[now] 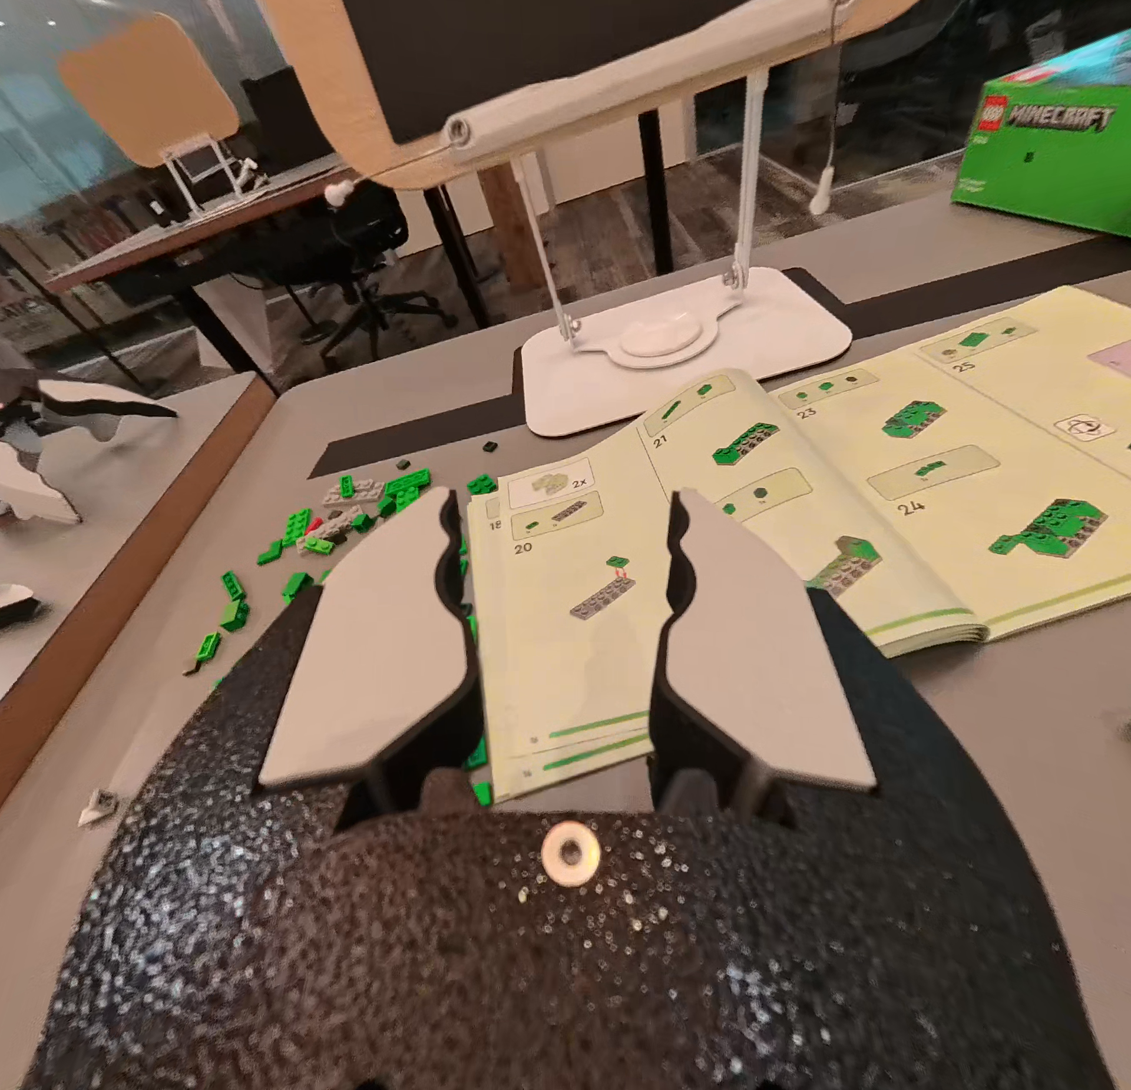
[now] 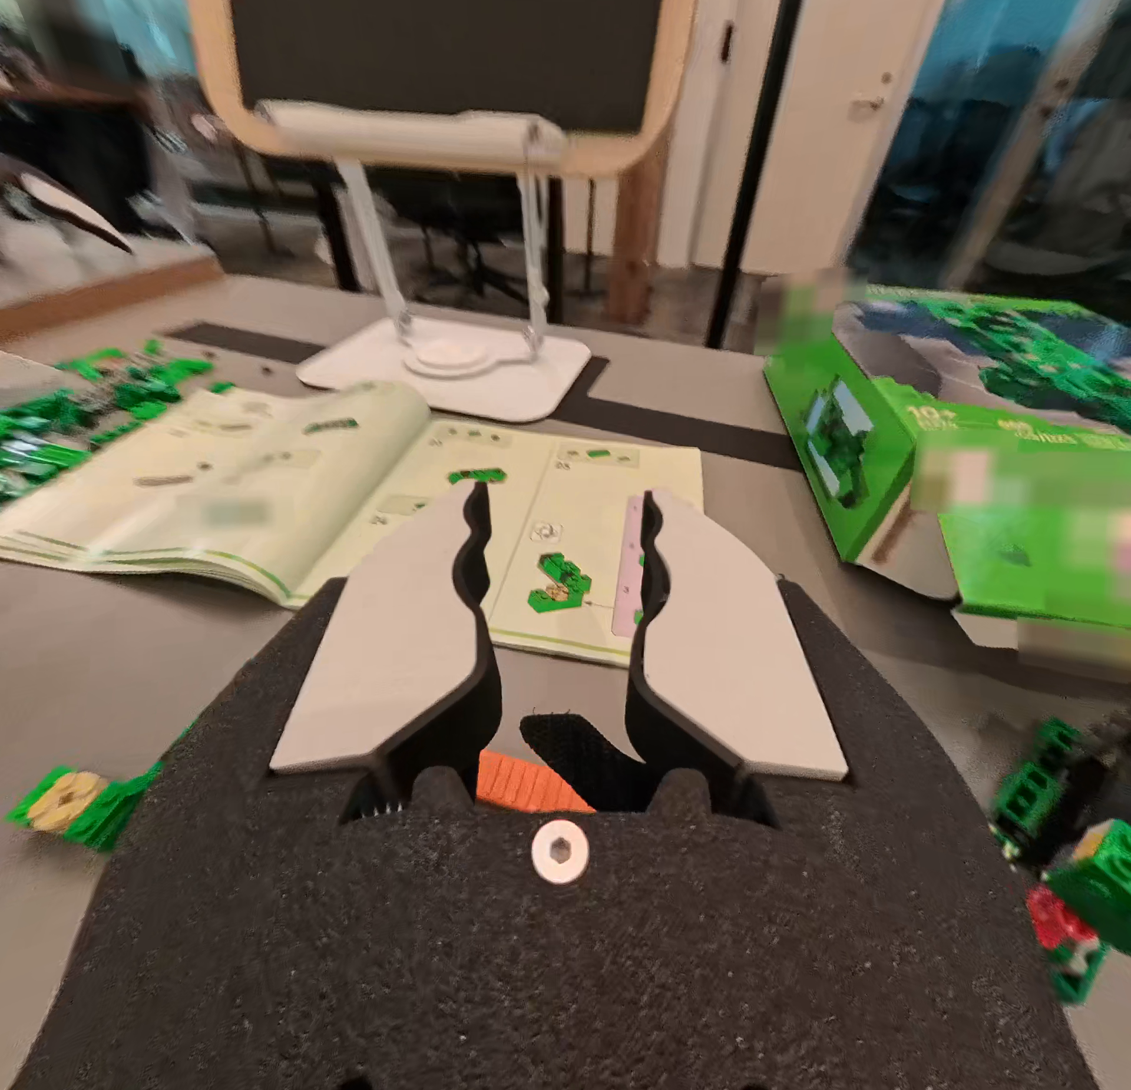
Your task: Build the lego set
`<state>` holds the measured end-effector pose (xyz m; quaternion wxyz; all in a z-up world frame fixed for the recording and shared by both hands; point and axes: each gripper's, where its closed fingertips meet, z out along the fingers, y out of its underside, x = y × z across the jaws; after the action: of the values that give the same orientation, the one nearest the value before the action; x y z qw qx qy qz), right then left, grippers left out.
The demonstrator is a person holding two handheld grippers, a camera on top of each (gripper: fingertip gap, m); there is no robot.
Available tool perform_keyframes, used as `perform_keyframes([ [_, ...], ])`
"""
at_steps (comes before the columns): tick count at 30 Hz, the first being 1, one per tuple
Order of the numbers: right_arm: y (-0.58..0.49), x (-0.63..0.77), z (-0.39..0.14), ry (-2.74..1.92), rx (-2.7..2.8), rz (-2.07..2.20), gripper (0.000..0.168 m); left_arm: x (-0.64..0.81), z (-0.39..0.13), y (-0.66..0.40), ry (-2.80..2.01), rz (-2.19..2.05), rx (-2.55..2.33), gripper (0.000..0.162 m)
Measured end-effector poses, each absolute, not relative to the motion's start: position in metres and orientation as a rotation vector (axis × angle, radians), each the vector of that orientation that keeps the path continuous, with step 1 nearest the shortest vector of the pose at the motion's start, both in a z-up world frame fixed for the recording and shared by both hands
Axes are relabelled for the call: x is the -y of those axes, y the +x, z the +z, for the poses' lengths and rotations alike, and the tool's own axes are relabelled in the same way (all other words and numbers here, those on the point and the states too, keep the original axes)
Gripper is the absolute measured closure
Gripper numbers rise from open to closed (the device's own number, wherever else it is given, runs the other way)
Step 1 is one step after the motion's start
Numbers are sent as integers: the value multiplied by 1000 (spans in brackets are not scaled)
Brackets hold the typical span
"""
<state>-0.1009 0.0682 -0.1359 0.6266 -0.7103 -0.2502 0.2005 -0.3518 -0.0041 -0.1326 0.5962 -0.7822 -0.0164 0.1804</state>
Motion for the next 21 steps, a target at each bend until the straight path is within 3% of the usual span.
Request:
perform_keyframes([
  [7, -62, -68, -135, -1598, 601, 428, 125, 8, -142, -318, -1827, 49, -52, 96],
  [16, -28, -79, -148, -1617, 587, 397, 131, 12, -153, -274, -1809, -129, -200, 120],
  [21, -26, -76, -135, -1517, 557, 479, 141, 13, -154, -243, -1790, -339, -248, 116],
])
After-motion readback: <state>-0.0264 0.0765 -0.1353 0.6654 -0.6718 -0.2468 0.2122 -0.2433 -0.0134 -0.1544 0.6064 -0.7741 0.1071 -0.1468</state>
